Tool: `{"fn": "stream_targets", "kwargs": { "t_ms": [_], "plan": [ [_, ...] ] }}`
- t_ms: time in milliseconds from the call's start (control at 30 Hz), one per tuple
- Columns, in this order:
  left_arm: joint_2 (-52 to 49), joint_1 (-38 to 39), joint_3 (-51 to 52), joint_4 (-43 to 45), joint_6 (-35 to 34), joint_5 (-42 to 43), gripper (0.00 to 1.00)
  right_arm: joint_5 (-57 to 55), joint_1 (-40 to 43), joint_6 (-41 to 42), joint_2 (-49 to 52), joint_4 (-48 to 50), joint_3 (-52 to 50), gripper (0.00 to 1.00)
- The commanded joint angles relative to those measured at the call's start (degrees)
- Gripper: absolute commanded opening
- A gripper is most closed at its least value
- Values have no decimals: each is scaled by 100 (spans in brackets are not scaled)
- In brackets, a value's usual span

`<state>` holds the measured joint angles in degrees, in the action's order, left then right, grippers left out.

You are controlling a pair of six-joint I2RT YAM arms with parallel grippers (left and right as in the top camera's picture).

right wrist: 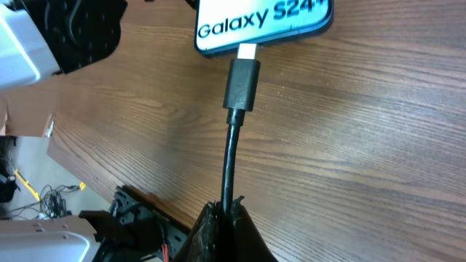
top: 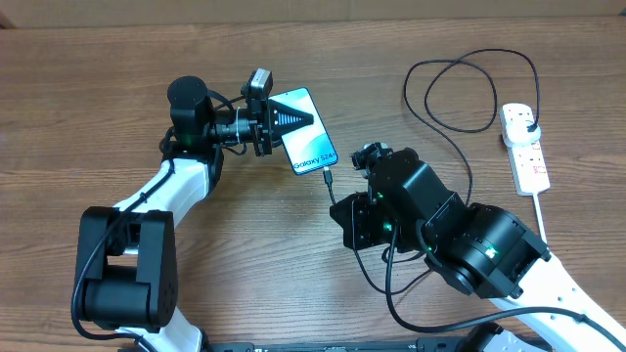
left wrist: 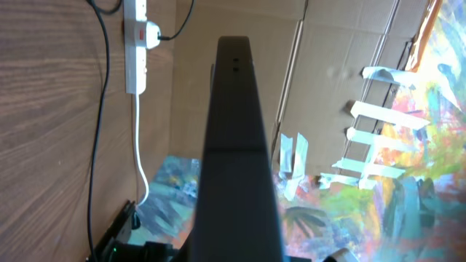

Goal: Plug charger to phone and switch on socket
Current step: 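Carry the cable end with the right gripper to the phone's bottom port, then push the USB-C plug upward into the phone's port with the right gripper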

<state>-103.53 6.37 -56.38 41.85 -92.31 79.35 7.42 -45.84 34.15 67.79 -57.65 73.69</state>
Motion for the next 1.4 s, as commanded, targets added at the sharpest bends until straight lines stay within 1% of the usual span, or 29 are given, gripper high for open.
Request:
{"fn": "stream_targets", "kwargs": {
  "t_ms": [0, 133, 267, 500, 700, 867, 1100, 1200, 1367],
  "plan": [
    [33, 4, -155, 44, -125, 295, 4, -50, -17, 66, -11, 61, 11, 4],
    [33, 4, -155, 48, -422, 234, 4, 205, -17, 170, 44, 55, 11, 4],
    [33, 9, -155, 48, -461, 238, 4, 623, -17, 170, 138, 127, 11, 4],
    [33, 7, -155, 94, -610, 323, 4, 640, -17, 188, 348, 72, 11, 4],
    [33, 0, -155, 636, -605, 667, 4, 529, -17, 177, 361, 120, 11, 4],
    [33, -92, -155, 684, -256, 667, 4, 507, -17, 9, 361, 22, 11, 4],
    [33, -197, -155, 686, -229, 579, 4, 564, -17, 11, 358, -68, 11, 4],
    [33, -195, -153, 682, -46, 560, 4, 745, -17, 11, 358, -70, 11, 4],
    [33, -190, -153, 684, 22, 555, 4, 723, -17, 9, 358, 0, 11, 4]
  ]
}}
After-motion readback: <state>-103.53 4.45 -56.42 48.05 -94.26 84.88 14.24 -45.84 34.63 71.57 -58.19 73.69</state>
